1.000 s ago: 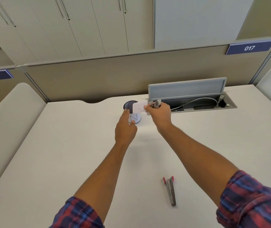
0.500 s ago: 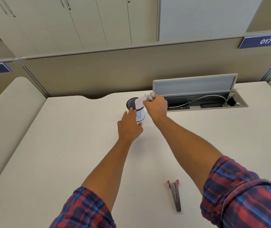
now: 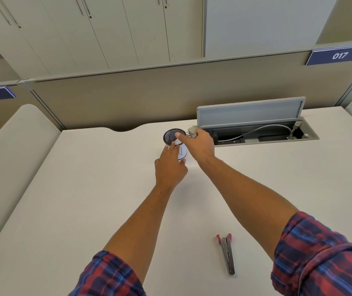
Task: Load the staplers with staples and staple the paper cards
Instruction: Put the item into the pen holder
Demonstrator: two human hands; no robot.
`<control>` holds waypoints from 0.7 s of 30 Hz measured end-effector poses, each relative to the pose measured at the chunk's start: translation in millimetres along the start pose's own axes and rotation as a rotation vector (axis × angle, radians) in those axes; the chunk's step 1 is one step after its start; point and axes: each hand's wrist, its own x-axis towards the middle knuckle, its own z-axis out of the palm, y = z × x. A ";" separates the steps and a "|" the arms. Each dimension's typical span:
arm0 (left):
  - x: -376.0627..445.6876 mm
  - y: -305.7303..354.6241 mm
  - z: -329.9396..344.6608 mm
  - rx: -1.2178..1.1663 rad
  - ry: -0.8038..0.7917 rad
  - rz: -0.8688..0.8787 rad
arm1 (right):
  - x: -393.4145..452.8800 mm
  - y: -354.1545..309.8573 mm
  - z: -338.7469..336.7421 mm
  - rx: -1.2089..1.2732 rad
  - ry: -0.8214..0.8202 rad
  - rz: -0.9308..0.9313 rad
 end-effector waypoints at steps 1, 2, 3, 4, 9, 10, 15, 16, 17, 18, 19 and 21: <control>-5.2 4.2 0.7 -0.114 0.033 -0.017 | -9.9 -0.2 -2.6 0.041 -0.017 0.016; -12.4 8.6 1.0 -0.258 0.069 -0.037 | -20.5 1.5 -3.8 0.084 -0.040 0.041; -21.5 13.8 0.3 -0.402 0.102 -0.057 | -32.3 3.3 -5.9 0.122 -0.067 0.063; -32.3 19.8 -1.5 -0.519 0.127 -0.077 | -43.5 7.6 -7.2 0.146 -0.093 0.077; -92.7 38.5 -0.1 -0.712 0.146 -0.164 | -97.6 43.3 -16.3 0.217 -0.149 0.142; -103.3 38.5 3.2 -0.724 0.138 -0.183 | -108.2 50.5 -18.6 0.223 -0.144 0.154; -144.8 30.9 18.2 -0.729 0.077 -0.257 | -160.5 73.9 -32.0 0.090 -0.096 0.104; -152.5 29.8 18.9 -0.725 0.071 -0.266 | -169.3 77.9 -33.5 0.022 -0.090 0.079; -159.5 28.2 20.0 -0.719 0.058 -0.274 | -178.2 81.0 -35.3 -0.017 -0.091 0.068; -166.3 26.8 20.8 -0.710 0.042 -0.281 | -185.7 84.8 -36.4 -0.033 -0.095 0.062; -172.6 24.6 22.3 -0.695 0.022 -0.287 | -192.9 88.3 -37.5 -0.055 -0.096 0.060; -182.6 18.8 26.5 -0.656 -0.012 -0.279 | -205.3 93.4 -39.6 -0.109 -0.092 0.063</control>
